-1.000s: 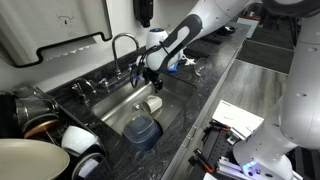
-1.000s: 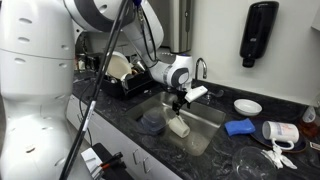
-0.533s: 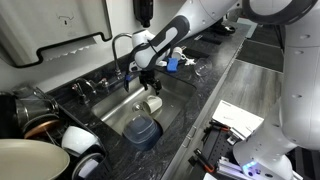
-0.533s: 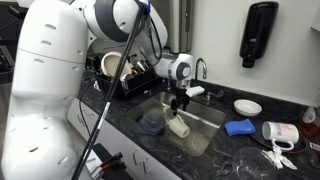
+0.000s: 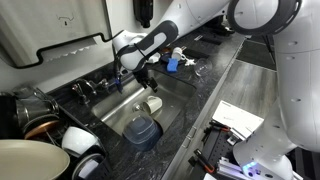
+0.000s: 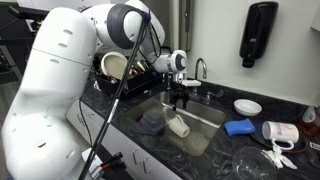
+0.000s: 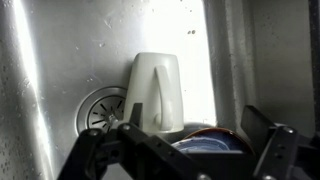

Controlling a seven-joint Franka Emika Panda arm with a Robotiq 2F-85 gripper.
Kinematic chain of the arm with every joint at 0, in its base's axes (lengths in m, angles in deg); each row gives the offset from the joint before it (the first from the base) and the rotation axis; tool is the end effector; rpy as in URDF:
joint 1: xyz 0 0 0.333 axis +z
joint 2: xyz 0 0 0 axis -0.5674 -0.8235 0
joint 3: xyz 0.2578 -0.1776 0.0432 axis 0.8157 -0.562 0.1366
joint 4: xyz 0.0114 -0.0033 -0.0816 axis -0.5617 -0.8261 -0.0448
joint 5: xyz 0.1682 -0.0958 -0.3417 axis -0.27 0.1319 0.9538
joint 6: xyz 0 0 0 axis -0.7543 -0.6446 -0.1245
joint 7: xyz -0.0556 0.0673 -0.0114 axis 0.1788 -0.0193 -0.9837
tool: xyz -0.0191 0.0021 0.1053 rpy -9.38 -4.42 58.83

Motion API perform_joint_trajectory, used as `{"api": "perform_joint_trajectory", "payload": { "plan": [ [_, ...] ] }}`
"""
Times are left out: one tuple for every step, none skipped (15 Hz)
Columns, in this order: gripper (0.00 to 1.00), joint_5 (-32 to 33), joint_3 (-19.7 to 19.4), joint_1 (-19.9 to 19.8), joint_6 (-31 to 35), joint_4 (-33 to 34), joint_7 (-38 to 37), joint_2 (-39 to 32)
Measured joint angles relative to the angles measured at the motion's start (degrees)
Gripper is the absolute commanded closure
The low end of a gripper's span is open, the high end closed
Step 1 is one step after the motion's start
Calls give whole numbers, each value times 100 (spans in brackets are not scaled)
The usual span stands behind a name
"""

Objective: Put the cup upright

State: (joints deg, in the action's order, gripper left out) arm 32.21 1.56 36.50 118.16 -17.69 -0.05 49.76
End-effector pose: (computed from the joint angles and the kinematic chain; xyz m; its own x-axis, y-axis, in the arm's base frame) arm 0.6286 0.0436 0.2390 0.0290 0.9590 -0.2820 0.9507 -0.1136 -0.2885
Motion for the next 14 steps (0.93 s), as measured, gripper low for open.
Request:
{"api": "perform_joint_trajectory", "payload": {
  "plan": [
    [0,31,-16,12,-4,32,-66,-38],
    [0,38,-23,22,-11,59,-94,-66],
    [0,41,-29,34,-19,79,-107,-89],
    [0,43,-33,47,-26,100,-112,-113],
    [0,43,-35,53,-34,114,-114,-128],
    [0,44,-36,59,-45,115,-116,-129],
    [0,45,-36,60,-49,115,-117,-130],
    [0,44,-35,52,-49,113,-117,-130],
    [0,45,-35,53,-49,111,-131,-130],
    [0,59,-35,60,-49,103,-206,-129],
    [0,121,-35,76,-48,75,-353,-121],
    [0,211,-35,106,-39,18,-542,-103],
    [0,326,-35,144,-26,-52,-763,-89],
    [0,442,-35,184,0,-130,-986,-78]
  ]
}}
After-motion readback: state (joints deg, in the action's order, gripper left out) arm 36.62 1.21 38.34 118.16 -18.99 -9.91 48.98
